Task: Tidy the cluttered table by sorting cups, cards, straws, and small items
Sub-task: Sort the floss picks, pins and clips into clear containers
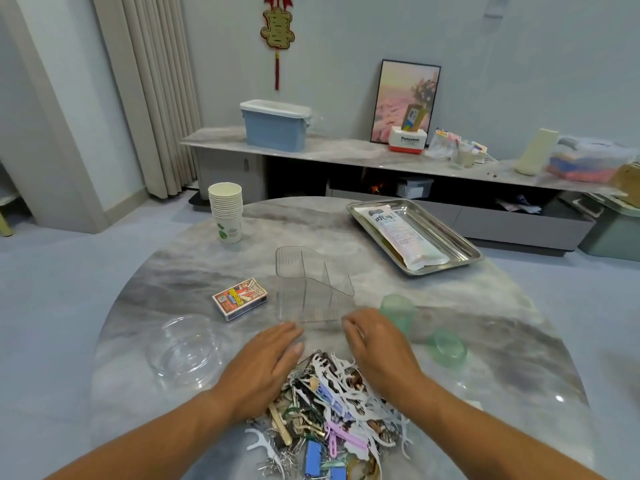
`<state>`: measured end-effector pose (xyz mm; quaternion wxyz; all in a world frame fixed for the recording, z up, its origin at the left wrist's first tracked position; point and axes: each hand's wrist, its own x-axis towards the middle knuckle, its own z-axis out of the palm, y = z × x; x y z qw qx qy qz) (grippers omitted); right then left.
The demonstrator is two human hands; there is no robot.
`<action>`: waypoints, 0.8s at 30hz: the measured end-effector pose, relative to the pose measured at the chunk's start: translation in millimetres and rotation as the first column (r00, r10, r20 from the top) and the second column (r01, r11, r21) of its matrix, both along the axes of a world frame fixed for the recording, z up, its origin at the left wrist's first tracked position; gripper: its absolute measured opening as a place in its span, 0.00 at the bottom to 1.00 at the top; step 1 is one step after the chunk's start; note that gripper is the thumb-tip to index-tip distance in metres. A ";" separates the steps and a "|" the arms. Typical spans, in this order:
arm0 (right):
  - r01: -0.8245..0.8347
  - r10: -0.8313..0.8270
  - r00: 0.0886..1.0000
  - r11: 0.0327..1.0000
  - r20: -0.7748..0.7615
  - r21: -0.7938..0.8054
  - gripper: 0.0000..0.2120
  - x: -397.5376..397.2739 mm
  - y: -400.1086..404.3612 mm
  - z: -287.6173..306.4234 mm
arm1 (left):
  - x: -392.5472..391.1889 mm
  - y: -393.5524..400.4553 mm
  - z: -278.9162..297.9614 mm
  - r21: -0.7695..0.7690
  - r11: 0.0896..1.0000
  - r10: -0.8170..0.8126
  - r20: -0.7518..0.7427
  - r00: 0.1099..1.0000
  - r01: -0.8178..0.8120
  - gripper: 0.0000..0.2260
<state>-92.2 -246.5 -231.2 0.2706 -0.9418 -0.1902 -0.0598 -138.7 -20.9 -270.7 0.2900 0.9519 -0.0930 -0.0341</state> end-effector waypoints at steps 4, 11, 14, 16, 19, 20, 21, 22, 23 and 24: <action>0.048 -0.048 0.987 0.999 -0.152 -0.002 0.25 -4.8 -14.4 -23.3 | 0.9 -3.4 -3.5 0.006 0.996 -0.084 -0.039 0.996 0.085 0.27; -0.193 0.203 0.935 0.979 -0.291 0.063 0.24 -30.2 -24.4 -32.5 | -22.9 -34.0 3.5 -0.052 0.987 -0.156 -0.096 0.983 0.152 0.27; -0.225 0.228 0.931 0.973 -0.285 0.045 0.24 -43.7 -30.1 -33.0 | -28.2 -37.8 1.4 -0.082 0.982 -0.177 -0.069 0.982 0.172 0.27; -0.224 0.224 0.931 0.974 -0.288 0.033 0.23 -53.6 -37.3 -28.9 | -36.3 -42.0 3.1 -0.098 0.977 -0.195 -0.063 0.979 0.188 0.26; -0.257 0.239 0.921 0.966 -0.308 -0.020 0.22 -64.6 -46.6 -17.4 | -47.0 -47.0 8.1 -0.180 0.963 -0.219 -0.090 0.971 0.201 0.24; -0.261 0.235 0.927 0.964 -0.293 -0.052 0.23 -67.2 -50.0 -13.1 | -49.1 -47.3 12.0 -0.218 0.956 -0.223 -0.097 0.970 0.198 0.23; -0.251 0.222 0.936 0.965 -0.272 -0.075 0.24 -70.4 -53.3 -8.7 | -51.1 -46.0 17.8 -0.245 0.951 -0.219 -0.099 0.971 0.189 0.23; -0.235 0.208 0.947 0.968 -0.243 -0.086 0.26 -73.0 -55.4 -3.9 | -51.4 -42.6 23.9 -0.250 0.952 -0.206 -0.094 0.974 0.177 0.22; -0.225 0.202 0.956 0.970 -0.214 -0.089 0.27 -76.2 -56.1 2.5 | -51.2 -37.7 31.2 -0.236 0.956 -0.197 -0.078 0.977 0.174 0.20; -0.244 0.223 0.956 0.965 -0.189 -0.092 0.26 -81.2 -54.5 9.8 | -50.0 -31.6 37.5 -0.194 0.963 -0.201 -0.044 0.979 0.189 0.17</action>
